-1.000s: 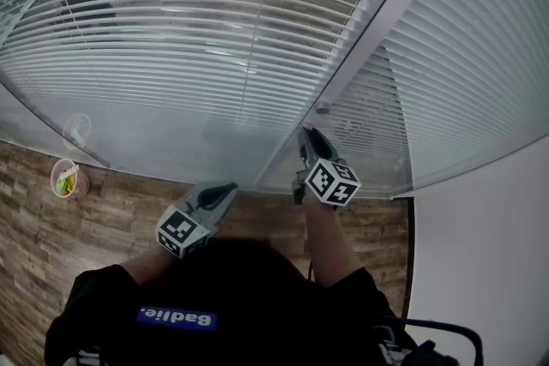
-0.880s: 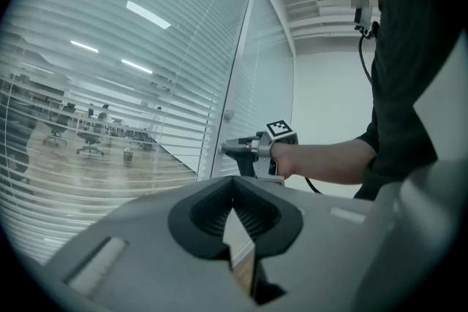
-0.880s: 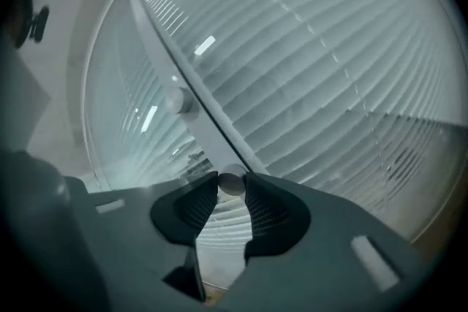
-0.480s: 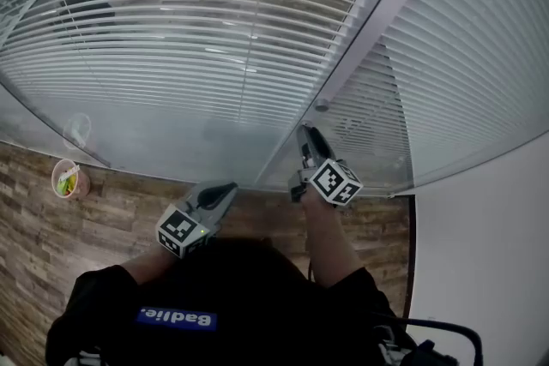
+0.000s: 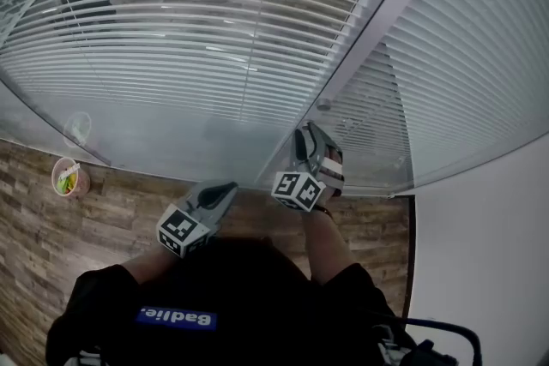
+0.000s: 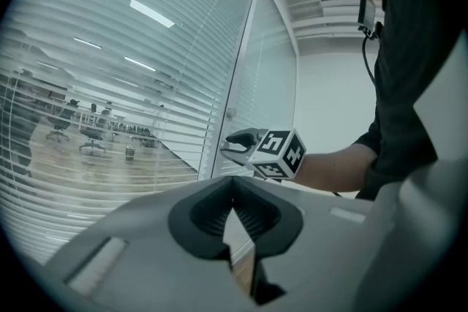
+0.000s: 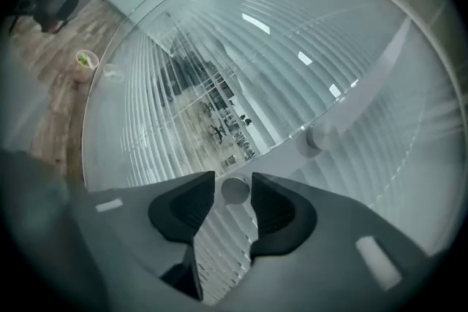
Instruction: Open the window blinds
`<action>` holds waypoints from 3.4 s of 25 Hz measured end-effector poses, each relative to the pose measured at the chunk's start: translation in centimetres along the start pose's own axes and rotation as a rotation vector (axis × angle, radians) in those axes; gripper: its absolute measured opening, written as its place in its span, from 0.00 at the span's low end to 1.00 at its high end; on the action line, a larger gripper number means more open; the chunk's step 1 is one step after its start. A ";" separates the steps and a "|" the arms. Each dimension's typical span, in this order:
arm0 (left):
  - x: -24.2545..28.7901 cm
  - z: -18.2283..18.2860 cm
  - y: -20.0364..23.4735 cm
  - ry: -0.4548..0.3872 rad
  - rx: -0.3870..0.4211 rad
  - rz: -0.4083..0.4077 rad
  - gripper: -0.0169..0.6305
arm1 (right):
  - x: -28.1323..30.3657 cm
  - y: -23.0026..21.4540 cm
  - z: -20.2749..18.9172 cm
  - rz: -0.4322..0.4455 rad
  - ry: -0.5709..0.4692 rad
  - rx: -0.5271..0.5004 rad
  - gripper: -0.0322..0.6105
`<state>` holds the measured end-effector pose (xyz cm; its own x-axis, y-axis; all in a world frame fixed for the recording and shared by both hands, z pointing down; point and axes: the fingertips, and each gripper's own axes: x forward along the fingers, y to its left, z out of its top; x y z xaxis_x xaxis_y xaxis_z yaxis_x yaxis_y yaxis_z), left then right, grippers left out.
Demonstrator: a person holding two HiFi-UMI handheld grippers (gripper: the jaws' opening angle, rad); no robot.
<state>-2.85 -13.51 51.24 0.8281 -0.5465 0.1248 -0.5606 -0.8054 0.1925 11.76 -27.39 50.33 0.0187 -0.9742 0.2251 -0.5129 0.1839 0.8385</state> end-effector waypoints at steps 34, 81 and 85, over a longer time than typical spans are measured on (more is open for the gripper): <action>-0.1 0.1 0.1 0.008 -0.022 -0.003 0.03 | 0.4 -3.0 -2.6 0.392 -0.227 1.795 0.24; 0.2 -0.3 0.4 0.010 -0.048 -0.008 0.02 | 0.4 -2.2 -1.6 0.225 -0.083 1.046 0.25; 0.2 -0.3 0.2 0.012 -0.049 -0.012 0.03 | 0.6 -2.5 -1.9 0.306 -0.106 1.355 0.25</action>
<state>-2.76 -13.69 51.62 0.8351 -0.5337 0.1336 -0.5497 -0.7996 0.2418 14.70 -28.17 49.35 -0.2767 -0.9353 0.2206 -0.9082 0.1796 -0.3779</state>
